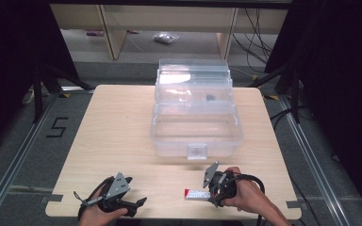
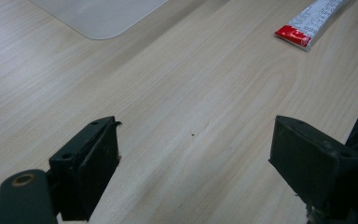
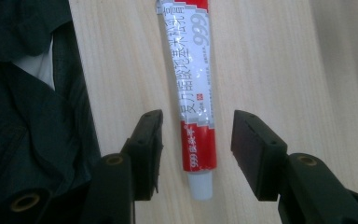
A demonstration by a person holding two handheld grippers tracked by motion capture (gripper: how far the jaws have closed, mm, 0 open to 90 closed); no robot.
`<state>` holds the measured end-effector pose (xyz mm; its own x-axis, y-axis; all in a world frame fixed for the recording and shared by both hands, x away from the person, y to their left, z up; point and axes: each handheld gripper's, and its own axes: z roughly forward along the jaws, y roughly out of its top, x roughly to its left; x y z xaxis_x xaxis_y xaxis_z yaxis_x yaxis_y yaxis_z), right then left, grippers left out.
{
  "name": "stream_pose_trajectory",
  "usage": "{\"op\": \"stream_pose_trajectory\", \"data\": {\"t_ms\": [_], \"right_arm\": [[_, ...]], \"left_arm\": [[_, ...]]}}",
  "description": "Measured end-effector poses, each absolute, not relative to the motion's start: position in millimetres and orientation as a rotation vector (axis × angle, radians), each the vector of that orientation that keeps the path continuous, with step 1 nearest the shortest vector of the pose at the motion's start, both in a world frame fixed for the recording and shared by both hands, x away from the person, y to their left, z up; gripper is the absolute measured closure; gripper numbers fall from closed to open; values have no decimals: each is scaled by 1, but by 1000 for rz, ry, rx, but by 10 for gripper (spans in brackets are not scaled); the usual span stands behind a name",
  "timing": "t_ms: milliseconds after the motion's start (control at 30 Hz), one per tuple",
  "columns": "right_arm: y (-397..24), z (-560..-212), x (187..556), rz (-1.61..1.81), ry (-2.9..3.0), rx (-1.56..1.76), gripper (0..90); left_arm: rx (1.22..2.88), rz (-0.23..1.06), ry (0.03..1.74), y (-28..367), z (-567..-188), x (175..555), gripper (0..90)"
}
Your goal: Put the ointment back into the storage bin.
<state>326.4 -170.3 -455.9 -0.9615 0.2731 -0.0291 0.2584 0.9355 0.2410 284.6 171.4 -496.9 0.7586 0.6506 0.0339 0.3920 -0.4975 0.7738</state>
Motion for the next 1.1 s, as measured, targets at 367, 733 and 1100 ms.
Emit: {"op": "stream_pose_trajectory", "data": {"t_ms": [367,733,1100], "right_arm": [[-162,-462,331,306,3055,347,590],[-158,-469,335,241,3075,344,616],[-158,-473,339,221,3086,285,664]], "left_arm": [[2157,412,773,171,-497,285,151],[2153,411,771,172,-497,285,151],[2152,409,772,172,-496,285,151]]}}
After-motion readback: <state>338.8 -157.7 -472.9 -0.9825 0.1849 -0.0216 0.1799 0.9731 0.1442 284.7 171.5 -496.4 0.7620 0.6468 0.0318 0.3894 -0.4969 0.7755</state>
